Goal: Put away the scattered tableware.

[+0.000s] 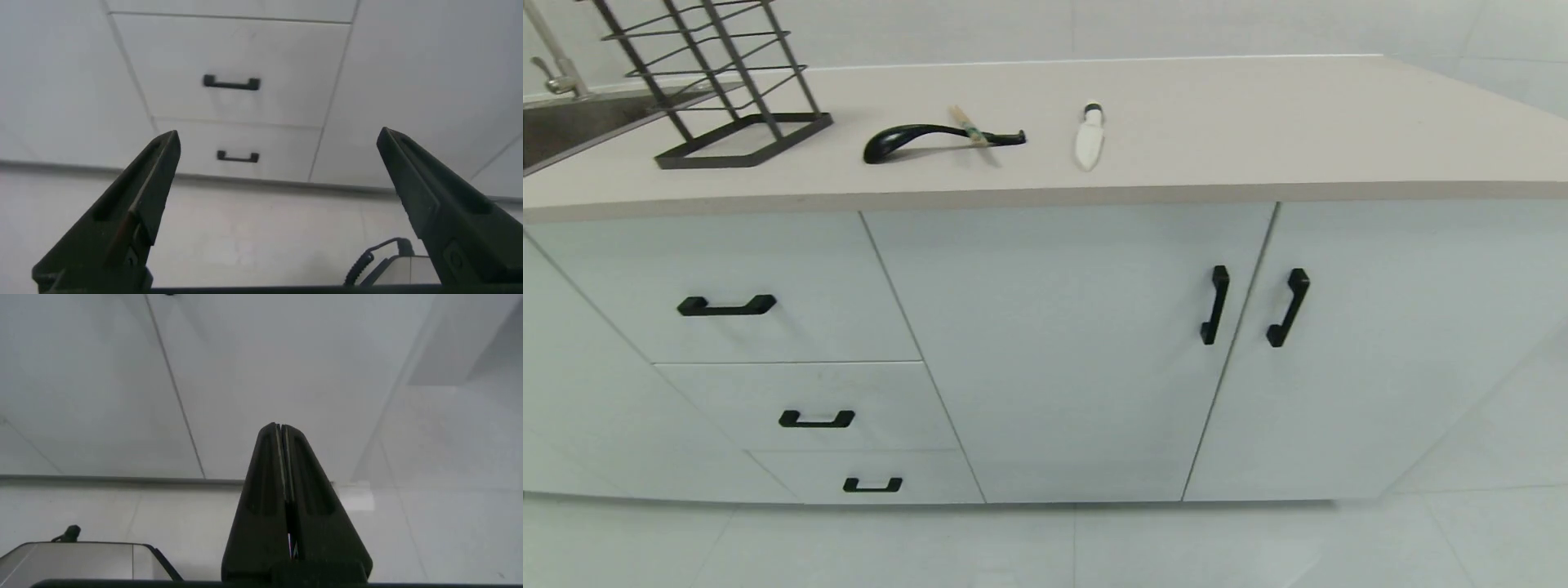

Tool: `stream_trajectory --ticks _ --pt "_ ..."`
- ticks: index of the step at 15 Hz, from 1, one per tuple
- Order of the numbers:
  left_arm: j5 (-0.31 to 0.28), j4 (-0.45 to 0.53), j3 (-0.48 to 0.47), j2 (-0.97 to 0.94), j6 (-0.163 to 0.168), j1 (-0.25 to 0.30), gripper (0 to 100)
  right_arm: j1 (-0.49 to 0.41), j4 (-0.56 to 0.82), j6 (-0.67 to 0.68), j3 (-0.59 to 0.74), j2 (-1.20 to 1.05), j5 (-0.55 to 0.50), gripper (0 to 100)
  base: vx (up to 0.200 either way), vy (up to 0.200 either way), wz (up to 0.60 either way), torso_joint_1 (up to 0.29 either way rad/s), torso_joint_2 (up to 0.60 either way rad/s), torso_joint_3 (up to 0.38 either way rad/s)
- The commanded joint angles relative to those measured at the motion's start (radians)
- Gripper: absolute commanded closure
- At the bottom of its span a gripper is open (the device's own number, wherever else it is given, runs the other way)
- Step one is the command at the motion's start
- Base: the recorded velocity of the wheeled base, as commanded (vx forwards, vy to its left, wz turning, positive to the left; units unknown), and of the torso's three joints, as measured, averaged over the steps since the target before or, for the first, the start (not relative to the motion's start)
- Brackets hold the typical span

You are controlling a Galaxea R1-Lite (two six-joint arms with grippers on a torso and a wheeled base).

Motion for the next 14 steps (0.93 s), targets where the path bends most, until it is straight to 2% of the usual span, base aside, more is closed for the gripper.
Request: stream_trajectory --ticks 1,3,14 --pt "0.0 0.0 0.0 0.0 0.0 0.0 0 0.0 0.0 0.0 0.0 0.002 0.001 100 0.0 0.0 0.6 0.002 0.0 -0.002" --pt "0.0 0.0 0.0 0.0 0.0 0.0 0 0.0 0.0 0.001 0.0 0.002 -0.001 100 0.0 0.0 0.3 0.001 0.0 0.001" --pt "0.0 0.0 0.0 0.0 0.0 0.0 0 0.0 0.0 0.007 0.0 0.002 -0.001 100 0.0 0.2 0.0 0.003 0.0 0.001"
